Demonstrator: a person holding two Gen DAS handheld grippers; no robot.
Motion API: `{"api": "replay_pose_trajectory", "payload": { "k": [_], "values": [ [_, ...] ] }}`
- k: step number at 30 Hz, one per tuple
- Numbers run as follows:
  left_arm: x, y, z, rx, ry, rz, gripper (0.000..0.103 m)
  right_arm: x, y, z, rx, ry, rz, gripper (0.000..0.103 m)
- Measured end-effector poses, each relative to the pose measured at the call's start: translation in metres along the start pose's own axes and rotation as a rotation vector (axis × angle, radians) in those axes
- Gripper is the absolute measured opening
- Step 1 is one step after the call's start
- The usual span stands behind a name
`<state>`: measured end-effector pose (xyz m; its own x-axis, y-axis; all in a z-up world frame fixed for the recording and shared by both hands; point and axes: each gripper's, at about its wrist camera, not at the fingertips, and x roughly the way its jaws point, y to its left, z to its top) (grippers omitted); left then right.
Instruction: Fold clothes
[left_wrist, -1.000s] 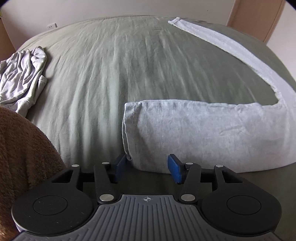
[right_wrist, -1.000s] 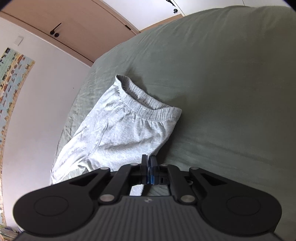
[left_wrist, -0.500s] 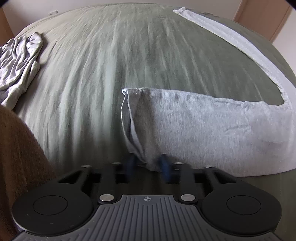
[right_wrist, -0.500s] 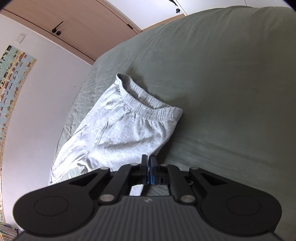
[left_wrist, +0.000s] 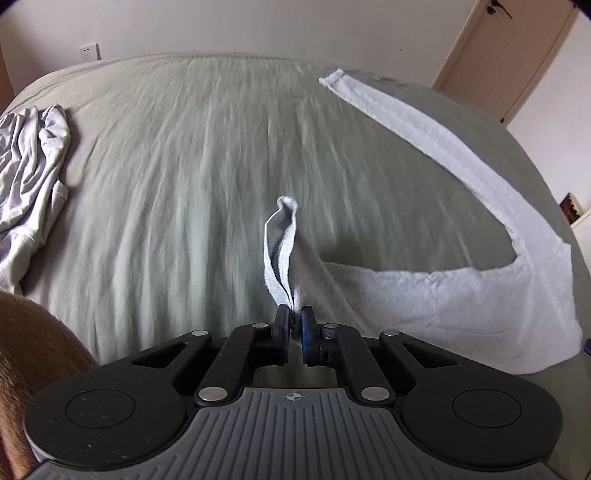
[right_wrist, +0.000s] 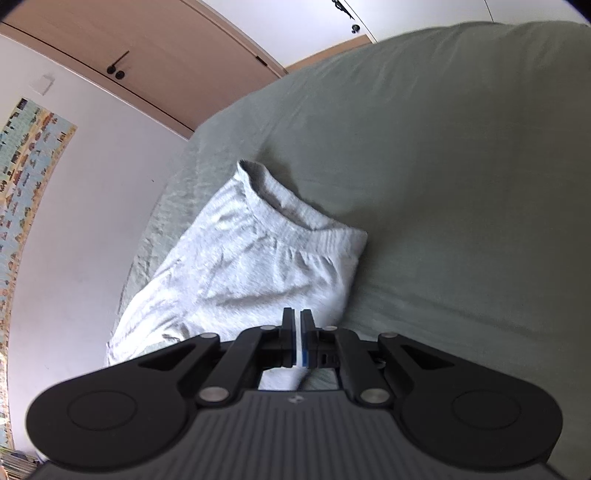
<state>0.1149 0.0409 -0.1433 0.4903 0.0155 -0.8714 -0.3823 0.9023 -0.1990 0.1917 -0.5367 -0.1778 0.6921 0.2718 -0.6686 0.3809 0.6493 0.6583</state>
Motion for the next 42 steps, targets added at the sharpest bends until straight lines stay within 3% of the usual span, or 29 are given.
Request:
{"api": "replay_pose_trajectory", "payload": {
  "k": [9,12,14,15,25,27,31,42],
  "values": [
    [0.004,0.002,0.013,-0.005,0.005,-0.015,0.006,-0.002,0.003,0.006,0.018,0.008,0.013,0.002],
    [0.008,-0.001,0.015,0.007,0.009,-0.019,0.006,0.0,0.0,-0.004,0.03,0.049,0.019,0.01],
    [0.012,-0.002,0.014,0.006,0.022,-0.02,0.006,0.001,-0.004,-0.009,0.042,0.057,0.003,0.035],
    [0.013,-0.002,0.014,0.006,0.024,-0.019,0.006,0.002,-0.007,-0.013,0.05,0.059,-0.009,0.037],
    [0.011,-0.001,0.018,0.005,0.017,-0.025,0.006,0.032,-0.018,-0.018,0.083,0.07,-0.039,0.038],
    [0.01,-0.002,0.019,0.006,0.015,-0.026,0.006,0.036,-0.017,-0.019,0.079,0.066,-0.038,0.033],
    [0.01,-0.003,0.021,0.001,0.013,-0.028,0.006,0.041,-0.017,-0.018,0.092,0.054,-0.033,0.003],
    [0.014,-0.004,0.068,-0.048,-0.026,-0.059,0.006,0.021,0.016,0.009,0.102,-0.001,0.054,0.001]
  ]
}}
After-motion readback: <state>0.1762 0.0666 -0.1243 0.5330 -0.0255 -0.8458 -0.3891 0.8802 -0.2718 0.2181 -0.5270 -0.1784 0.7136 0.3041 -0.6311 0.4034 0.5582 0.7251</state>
